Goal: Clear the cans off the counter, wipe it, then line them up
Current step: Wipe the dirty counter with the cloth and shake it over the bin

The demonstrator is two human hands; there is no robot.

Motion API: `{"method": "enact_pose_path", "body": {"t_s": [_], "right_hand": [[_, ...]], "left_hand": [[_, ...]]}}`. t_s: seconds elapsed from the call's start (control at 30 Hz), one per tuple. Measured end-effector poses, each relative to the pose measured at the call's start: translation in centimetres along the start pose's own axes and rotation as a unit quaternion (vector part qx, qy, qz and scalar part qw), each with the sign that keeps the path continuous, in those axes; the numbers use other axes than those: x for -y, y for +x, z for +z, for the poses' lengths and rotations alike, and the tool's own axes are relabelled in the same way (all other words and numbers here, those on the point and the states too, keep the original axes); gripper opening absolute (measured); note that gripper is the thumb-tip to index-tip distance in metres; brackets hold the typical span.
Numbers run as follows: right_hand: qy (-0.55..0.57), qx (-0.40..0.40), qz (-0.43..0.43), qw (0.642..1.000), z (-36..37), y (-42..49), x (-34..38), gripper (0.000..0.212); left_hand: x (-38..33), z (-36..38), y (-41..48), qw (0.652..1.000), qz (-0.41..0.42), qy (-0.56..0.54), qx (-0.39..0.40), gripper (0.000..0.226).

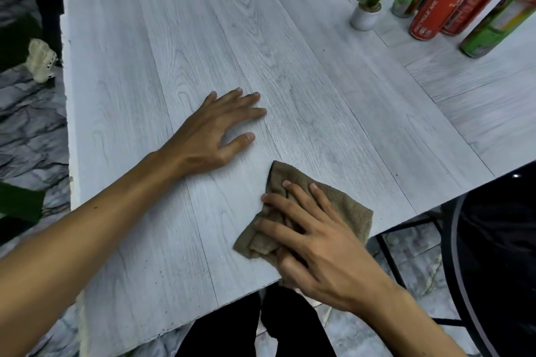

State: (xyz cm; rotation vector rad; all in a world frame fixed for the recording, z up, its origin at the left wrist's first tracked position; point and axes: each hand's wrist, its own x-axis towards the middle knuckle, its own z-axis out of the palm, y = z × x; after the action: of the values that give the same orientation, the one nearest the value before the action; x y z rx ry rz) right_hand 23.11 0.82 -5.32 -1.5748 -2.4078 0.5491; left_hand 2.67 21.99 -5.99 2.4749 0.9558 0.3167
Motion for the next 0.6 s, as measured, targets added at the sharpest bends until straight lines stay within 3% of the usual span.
{"method": "enact_pose_path", "body": {"t_s": [0.23,0.6], "right_hand": [[0.002,-0.073,0.09,0.993,-1.0,-0.8,-2.9,0.05],[-0.035,-0.118,0.252,0.96,-2.0,1.0,-6.3,0.061]], "left_hand": [[-0.6,-0.1,0.2,1.0,-0.013,0.009,-0.003,0.054],[-1.7,0.7,2.4,0.999,-0.022,0.036,-0.001,0.062]]}}
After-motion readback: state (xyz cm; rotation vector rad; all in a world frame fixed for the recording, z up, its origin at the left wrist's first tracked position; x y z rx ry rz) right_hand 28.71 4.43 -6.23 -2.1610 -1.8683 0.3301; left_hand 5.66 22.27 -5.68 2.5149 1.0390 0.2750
